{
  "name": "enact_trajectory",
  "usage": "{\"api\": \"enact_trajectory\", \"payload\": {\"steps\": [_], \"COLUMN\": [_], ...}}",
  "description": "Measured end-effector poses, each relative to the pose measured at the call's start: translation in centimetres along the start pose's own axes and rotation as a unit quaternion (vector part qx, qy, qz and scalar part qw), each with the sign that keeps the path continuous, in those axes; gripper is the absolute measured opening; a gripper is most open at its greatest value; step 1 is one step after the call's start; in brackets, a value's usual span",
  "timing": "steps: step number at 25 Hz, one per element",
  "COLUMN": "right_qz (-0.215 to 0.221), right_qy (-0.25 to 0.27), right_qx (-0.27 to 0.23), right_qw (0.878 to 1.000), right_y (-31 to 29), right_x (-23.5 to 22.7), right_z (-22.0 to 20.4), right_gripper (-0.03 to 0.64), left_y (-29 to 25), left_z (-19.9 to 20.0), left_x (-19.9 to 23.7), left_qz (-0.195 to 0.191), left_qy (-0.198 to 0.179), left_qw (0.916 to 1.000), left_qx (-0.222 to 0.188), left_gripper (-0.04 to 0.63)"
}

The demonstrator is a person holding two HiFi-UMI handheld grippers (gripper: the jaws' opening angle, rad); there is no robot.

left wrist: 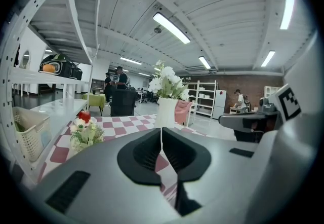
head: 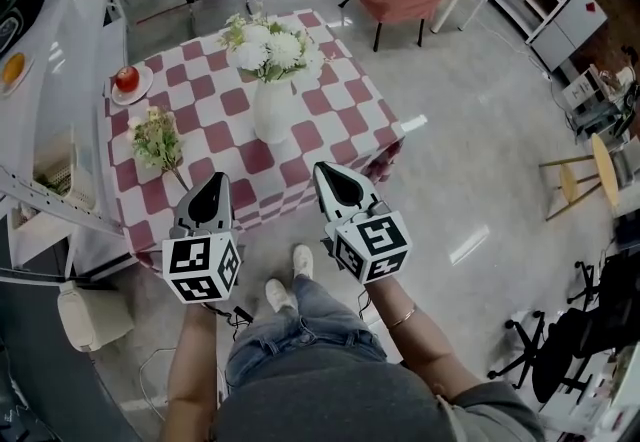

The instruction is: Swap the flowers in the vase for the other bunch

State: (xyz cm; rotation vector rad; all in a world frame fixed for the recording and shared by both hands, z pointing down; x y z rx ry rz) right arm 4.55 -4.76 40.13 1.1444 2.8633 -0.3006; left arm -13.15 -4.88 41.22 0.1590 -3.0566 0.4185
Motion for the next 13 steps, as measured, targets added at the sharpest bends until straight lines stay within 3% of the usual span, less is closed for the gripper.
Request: {"api": "enact_trajectory", "payload": {"steps": [13], "right_qz": [-0.006], "right_qy": [0.009], "right_qx": [0.007], "right_qw": [1.0], "right_y": [-0.9], "right_x": [1.7], "right_z": [-0.4], "right_gripper": [0.009], "left_y": [0.6], "left_z": [-0.4], "left_x": [0.9], "left_qz": [-0.006], "left_qy": [0.008], "left_qw": [1.0], "left_qx": [0.0], "left_gripper": [0.025]}}
Point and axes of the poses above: the fingertips, and each gripper's own axes: y backward along the fingers, x to its left, z out of its top, the point moved 2 cm from there along y, backward along the fingers, and after that the axes turned 14 degrees about z, right-handed, at the moved point
